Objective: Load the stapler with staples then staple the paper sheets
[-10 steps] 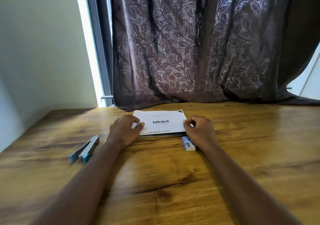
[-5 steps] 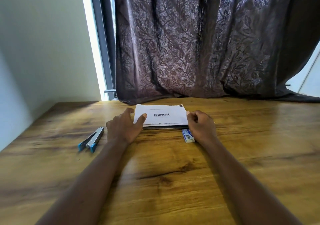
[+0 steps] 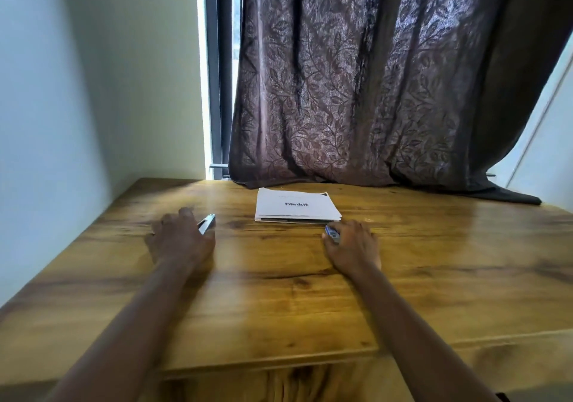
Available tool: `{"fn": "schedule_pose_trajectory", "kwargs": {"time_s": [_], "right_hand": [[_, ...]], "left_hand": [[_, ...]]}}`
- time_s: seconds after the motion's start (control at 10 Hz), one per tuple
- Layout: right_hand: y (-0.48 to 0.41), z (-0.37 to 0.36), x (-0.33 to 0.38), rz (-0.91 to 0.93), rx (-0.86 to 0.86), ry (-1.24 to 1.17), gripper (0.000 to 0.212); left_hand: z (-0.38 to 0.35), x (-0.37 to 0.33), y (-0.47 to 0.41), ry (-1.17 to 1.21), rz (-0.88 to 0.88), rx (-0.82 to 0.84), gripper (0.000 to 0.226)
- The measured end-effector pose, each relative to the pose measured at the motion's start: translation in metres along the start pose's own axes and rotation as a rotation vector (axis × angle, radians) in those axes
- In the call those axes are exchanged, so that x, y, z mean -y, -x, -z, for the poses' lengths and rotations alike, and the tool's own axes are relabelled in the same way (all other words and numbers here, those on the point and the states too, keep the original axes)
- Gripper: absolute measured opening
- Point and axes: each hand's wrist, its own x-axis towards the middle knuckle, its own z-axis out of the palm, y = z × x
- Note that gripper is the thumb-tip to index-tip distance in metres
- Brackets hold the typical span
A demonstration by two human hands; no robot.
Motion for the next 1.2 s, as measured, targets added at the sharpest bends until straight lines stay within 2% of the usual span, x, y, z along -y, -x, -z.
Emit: {"fn": "schedule_pose_trajectory", "kwargs": {"time_s": [0.1,0.2,0.3,0.4,0.5,0.6,0.7,0.9,1.0,1.1,1.2], "right_hand": [[0.004,0.005,0.001,-0.005,0.009,-0.027,0.044],[0.014,0.012,0.0,-0.015,-0.058,-0.204,0.05],[0.031,0.018,-0.004,-0.043,-0.142,-0.305,0.059],[0.042,0.019,-0.01,-0.084,-0.101,-0.266,0.054],[0.046,0.016,-0.017,-0.088,-0.042,-0.185,0.043],[0.048,0.015,-0.019,-0.071,-0.007,-0.161,0.041],[0.05,0.014,-0.019,-0.06,0.022,-0.126,0.046],[0.059,0.016,-0.018,-0.013,0.061,-0.048,0.055],[0.055,0.019,-0.013,-0.026,0.051,-0.046,0.053],[0.054,0.022,-0.01,-0.083,0.09,-0.115,0.058],[0.05,0.04,-0.005,-0.276,0.134,-0.342,0.074]], "left_hand": [[0.009,0.002,0.004,0.076,-0.044,-0.012,0.043],[0.016,0.0,0.016,0.244,-0.131,-0.121,0.029],[0.019,-0.021,0.04,0.461,-0.236,-0.216,0.024],[0.013,-0.055,0.066,0.548,-0.368,-0.223,0.023],[-0.003,-0.083,0.089,0.466,-0.489,-0.133,0.031],[-0.016,-0.103,0.099,0.356,-0.543,-0.025,0.035],[-0.023,-0.117,0.097,0.233,-0.578,0.068,0.043],[-0.028,-0.118,0.093,0.161,-0.63,0.214,0.07],[-0.027,-0.119,0.091,0.136,-0.637,0.275,0.074],[-0.022,-0.115,0.09,0.142,-0.622,0.359,0.072],[0.009,-0.119,0.078,0.125,-0.551,0.535,0.081]]}}
